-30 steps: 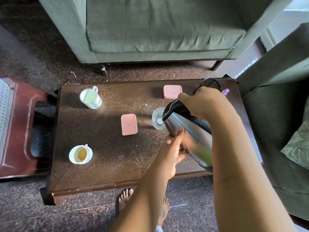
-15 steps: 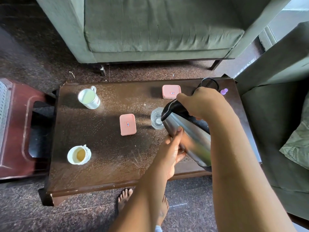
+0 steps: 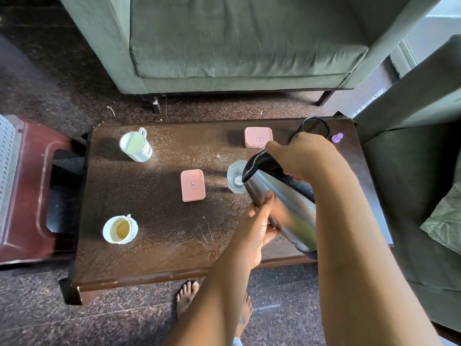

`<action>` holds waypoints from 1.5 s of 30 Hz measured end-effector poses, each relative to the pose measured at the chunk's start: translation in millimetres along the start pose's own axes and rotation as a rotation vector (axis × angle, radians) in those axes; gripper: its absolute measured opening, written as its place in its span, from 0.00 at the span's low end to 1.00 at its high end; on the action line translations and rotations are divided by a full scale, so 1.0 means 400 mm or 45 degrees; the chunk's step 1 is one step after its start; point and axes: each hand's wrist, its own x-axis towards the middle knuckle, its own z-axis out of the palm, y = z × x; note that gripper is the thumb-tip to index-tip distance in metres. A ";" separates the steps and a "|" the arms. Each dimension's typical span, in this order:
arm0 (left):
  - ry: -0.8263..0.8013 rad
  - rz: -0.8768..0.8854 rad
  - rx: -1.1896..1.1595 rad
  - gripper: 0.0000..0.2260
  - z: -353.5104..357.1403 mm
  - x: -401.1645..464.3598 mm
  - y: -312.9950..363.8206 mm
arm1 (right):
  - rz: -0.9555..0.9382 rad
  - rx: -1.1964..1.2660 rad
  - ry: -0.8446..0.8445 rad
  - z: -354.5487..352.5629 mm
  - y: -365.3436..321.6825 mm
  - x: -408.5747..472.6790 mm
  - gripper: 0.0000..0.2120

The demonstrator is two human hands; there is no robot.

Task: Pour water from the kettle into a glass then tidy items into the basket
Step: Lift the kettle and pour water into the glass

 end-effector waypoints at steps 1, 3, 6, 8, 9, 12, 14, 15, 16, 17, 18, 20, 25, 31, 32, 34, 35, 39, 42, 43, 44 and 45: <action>-0.003 -0.001 0.002 0.22 -0.001 -0.001 0.000 | 0.004 -0.001 -0.004 0.001 0.000 0.000 0.20; -0.010 -0.003 0.016 0.21 -0.002 -0.001 0.001 | 0.007 0.000 0.001 0.002 0.000 -0.001 0.21; -0.027 -0.012 0.010 0.20 -0.003 -0.002 0.000 | 0.004 0.011 0.014 0.003 0.001 -0.002 0.22; -0.032 -0.019 -0.006 0.19 -0.005 -0.002 0.001 | -0.001 0.012 0.010 0.006 0.002 -0.004 0.21; -0.034 -0.021 -0.011 0.19 -0.008 -0.001 0.000 | -0.002 0.013 0.006 0.008 0.002 -0.006 0.21; -0.040 -0.005 -0.001 0.21 -0.015 0.005 -0.002 | -0.001 0.037 0.006 0.009 0.003 -0.010 0.21; -0.043 0.005 0.021 0.21 -0.018 0.006 -0.007 | 0.010 0.063 0.007 0.009 0.006 -0.013 0.21; -0.041 0.004 0.034 0.21 -0.018 0.006 -0.008 | 0.016 0.077 0.010 0.009 0.008 -0.016 0.21; -0.042 0.003 0.050 0.21 -0.019 0.007 -0.009 | 0.019 0.090 0.021 0.009 0.011 -0.019 0.21; -0.045 0.001 0.066 0.21 -0.021 0.007 -0.009 | 0.018 0.099 0.036 0.009 0.014 -0.022 0.22; -0.052 0.001 0.085 0.21 -0.022 0.008 -0.007 | 0.017 0.112 0.046 0.010 0.017 -0.026 0.22; -0.061 0.010 0.128 0.21 -0.023 0.009 -0.007 | 0.031 0.185 0.016 0.010 0.028 -0.032 0.25; -0.064 0.085 0.229 0.18 -0.033 0.012 -0.007 | 0.112 0.437 0.021 0.007 0.074 -0.058 0.31; -0.082 0.075 0.238 0.16 -0.036 -0.009 0.005 | 0.090 0.509 0.167 0.045 0.127 -0.096 0.34; -0.082 0.090 0.255 0.16 -0.033 -0.016 0.009 | 0.089 0.516 0.198 0.053 0.134 -0.102 0.36; -0.057 0.095 0.290 0.16 -0.025 -0.034 0.021 | 0.092 0.559 0.248 0.066 0.144 -0.120 0.36; -0.034 0.099 0.318 0.18 -0.019 -0.048 0.030 | 0.090 0.592 0.276 0.069 0.149 -0.133 0.36; 0.059 0.110 0.402 0.19 0.004 -0.103 0.068 | 0.046 0.716 0.346 0.066 0.164 -0.187 0.38; 0.109 0.123 0.456 0.27 0.016 -0.169 0.094 | 0.026 0.804 0.381 0.056 0.162 -0.242 0.36; 0.130 0.123 0.469 0.28 0.020 -0.196 0.104 | 0.032 0.809 0.398 0.048 0.156 -0.263 0.38; 0.136 0.140 0.499 0.25 0.024 -0.227 0.118 | 0.037 0.822 0.417 0.040 0.148 -0.285 0.39; 0.147 0.159 0.531 0.21 0.021 -0.251 0.131 | 0.039 0.849 0.434 0.033 0.138 -0.308 0.40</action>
